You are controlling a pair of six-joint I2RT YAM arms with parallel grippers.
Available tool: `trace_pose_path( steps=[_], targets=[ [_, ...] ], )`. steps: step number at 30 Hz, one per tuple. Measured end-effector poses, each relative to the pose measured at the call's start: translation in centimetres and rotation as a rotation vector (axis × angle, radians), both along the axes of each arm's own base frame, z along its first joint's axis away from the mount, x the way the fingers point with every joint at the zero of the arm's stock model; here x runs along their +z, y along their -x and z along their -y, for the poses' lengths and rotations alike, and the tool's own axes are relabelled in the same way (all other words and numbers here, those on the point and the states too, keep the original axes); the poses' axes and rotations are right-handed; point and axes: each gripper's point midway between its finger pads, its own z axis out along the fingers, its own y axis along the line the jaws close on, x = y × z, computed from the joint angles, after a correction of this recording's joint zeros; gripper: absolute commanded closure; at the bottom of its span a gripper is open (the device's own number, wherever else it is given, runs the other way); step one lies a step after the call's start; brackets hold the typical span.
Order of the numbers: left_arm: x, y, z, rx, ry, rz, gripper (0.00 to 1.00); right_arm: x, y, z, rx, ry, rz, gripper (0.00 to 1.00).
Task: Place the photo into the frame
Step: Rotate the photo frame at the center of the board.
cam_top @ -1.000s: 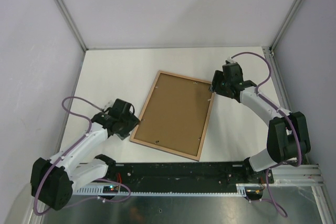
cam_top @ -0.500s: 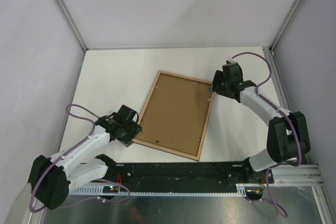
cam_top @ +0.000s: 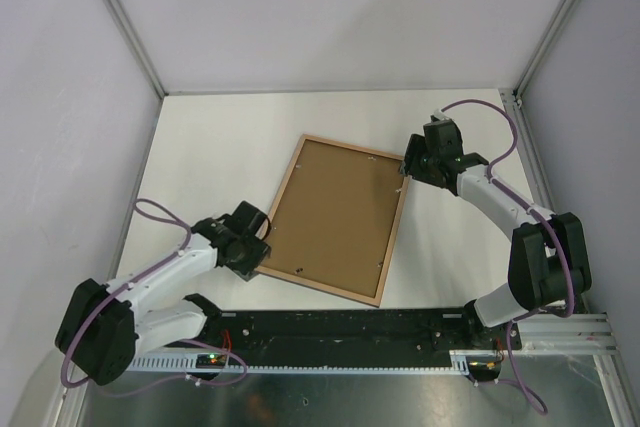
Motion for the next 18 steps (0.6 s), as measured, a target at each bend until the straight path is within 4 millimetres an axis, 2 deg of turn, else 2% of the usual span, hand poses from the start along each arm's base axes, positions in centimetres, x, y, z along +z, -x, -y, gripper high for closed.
trace_pose_path(
  steps=[6, 10, 15, 18],
  targets=[
    [-0.6, 0.1, -0.1, 0.009, -0.02, -0.023, 0.53, 0.0, 0.0, 0.0, 0.0, 0.0, 0.0, 0.38],
    [-1.0, 0.3, -0.3, 0.013, -0.034, -0.041, 0.61, -0.1, 0.0, 0.0, 0.0, 0.001, -0.003, 0.38],
    [-1.5, 0.3, -0.6, 0.012, -0.07, -0.072, 0.81, -0.2, 0.0, 0.0, -0.001, 0.001, -0.004, 0.38],
    [-1.4, -0.9, -0.6, 0.024, -0.094, -0.045, 0.96, -0.2, 0.0, 0.2, -0.005, 0.002, -0.005, 0.38]
  ],
)
